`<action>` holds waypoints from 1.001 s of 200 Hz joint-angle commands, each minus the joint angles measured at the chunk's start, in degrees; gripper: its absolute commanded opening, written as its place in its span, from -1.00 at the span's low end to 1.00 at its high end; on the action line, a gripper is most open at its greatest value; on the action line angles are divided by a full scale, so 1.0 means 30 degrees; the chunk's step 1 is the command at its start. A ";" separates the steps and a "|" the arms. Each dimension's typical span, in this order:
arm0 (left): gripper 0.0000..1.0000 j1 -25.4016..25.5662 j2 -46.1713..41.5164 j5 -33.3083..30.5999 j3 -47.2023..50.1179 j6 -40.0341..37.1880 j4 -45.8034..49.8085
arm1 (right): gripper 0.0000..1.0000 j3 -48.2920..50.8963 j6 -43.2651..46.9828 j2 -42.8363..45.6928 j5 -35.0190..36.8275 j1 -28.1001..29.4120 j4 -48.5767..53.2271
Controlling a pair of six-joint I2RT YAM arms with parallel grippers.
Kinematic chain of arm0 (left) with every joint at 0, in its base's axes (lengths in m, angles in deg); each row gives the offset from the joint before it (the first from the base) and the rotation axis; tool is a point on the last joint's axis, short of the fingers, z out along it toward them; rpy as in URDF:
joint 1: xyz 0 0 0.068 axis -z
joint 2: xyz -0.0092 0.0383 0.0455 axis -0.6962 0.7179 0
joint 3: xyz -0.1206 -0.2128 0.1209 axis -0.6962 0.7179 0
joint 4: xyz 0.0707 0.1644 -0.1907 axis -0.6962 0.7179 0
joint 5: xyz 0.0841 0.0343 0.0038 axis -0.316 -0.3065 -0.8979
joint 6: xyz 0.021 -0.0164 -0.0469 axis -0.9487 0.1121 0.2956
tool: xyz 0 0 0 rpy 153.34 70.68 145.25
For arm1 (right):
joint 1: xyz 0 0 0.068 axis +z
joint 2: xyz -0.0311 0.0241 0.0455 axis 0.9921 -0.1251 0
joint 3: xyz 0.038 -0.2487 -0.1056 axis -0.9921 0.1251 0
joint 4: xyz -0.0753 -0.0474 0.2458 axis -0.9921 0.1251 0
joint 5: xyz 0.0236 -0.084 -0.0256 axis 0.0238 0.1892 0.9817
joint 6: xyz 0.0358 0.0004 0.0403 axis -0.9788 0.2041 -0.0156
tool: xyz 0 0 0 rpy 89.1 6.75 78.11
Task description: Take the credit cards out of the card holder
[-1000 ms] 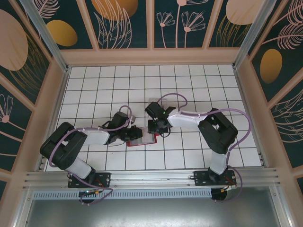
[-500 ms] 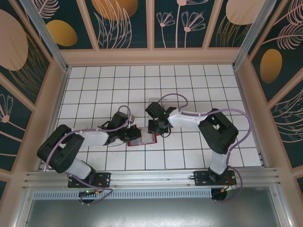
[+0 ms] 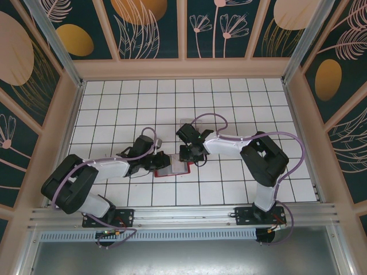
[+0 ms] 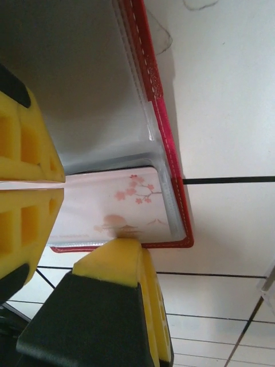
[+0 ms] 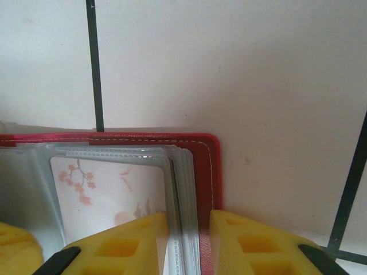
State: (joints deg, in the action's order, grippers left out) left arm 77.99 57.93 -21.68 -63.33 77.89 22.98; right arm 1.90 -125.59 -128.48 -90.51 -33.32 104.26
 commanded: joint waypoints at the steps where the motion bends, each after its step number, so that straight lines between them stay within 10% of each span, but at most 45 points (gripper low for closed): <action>1: -0.71 0.0036 0.0757 0.0972 0.0324 0.0087 -0.1393 | -0.45 0.0872 -0.0095 -0.0607 0.0646 -0.0047 0.1556; 200: -0.97 0.0021 0.0432 0.0167 0.0570 -0.0289 -0.0588 | -0.30 0.0671 -0.0305 -0.0701 0.1355 -0.0031 0.2157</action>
State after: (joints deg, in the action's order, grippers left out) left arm 77.73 61.50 -18.97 -62.46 78.64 18.37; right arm 1.98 -125.81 -128.46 -90.27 -33.54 104.26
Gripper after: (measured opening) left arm 0.065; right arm 0.345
